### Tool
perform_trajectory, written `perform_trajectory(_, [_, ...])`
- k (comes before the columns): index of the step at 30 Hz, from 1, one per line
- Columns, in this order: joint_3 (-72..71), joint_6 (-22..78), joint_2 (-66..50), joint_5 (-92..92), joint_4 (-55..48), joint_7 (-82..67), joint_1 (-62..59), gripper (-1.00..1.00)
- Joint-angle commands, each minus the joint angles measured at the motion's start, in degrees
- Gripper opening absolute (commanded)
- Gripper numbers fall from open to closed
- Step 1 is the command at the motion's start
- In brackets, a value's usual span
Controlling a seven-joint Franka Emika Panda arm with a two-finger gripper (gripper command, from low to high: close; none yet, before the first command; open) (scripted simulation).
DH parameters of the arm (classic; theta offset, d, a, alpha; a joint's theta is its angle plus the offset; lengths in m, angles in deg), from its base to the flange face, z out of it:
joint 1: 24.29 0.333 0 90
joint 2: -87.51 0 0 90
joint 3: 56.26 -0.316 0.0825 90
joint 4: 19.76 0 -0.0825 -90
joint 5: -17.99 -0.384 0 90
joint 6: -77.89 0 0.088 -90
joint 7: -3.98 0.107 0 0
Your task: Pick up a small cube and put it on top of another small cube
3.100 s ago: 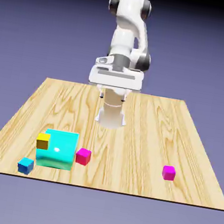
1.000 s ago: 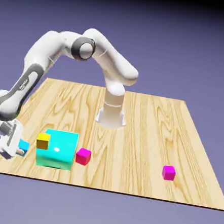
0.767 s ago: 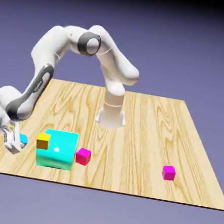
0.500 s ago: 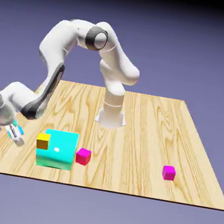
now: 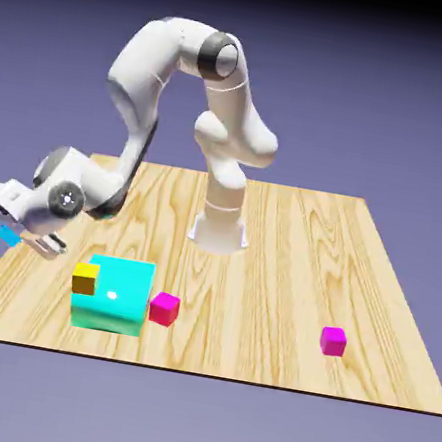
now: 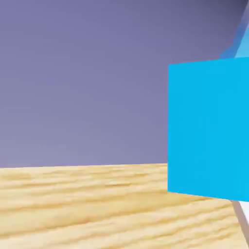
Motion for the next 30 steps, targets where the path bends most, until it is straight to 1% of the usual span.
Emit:
perform_trajectory(1, [0.3, -0.7, 0.8, 2.7, 0.9, -0.5, 0.5, -1.00])
perform_trajectory(30, [8.9, -21.5, 23.3, 75.0, 27.5, -18.5, 16.1, -1.00])
